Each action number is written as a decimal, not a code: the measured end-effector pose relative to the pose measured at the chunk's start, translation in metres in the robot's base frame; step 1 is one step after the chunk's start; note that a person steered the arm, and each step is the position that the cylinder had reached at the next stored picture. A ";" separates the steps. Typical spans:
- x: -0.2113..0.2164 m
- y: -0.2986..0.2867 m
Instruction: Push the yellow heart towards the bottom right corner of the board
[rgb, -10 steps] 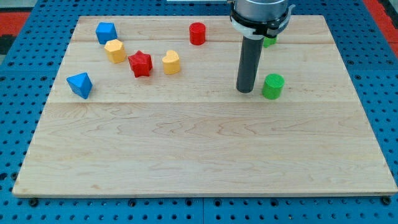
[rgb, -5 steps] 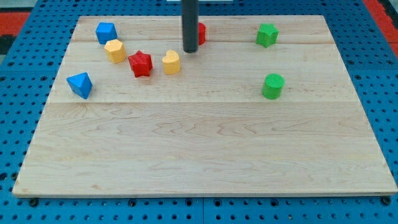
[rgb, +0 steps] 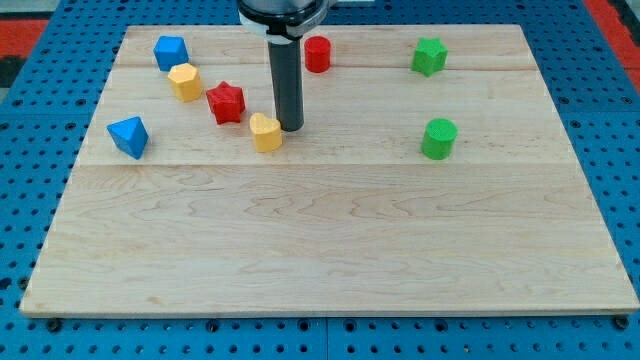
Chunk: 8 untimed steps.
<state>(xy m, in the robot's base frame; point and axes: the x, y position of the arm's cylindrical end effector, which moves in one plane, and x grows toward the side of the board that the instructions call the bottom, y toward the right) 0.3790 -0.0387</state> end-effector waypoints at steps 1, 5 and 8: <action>-0.025 -0.023; 0.114 0.029; 0.053 -0.070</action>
<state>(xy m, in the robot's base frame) 0.4318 -0.1088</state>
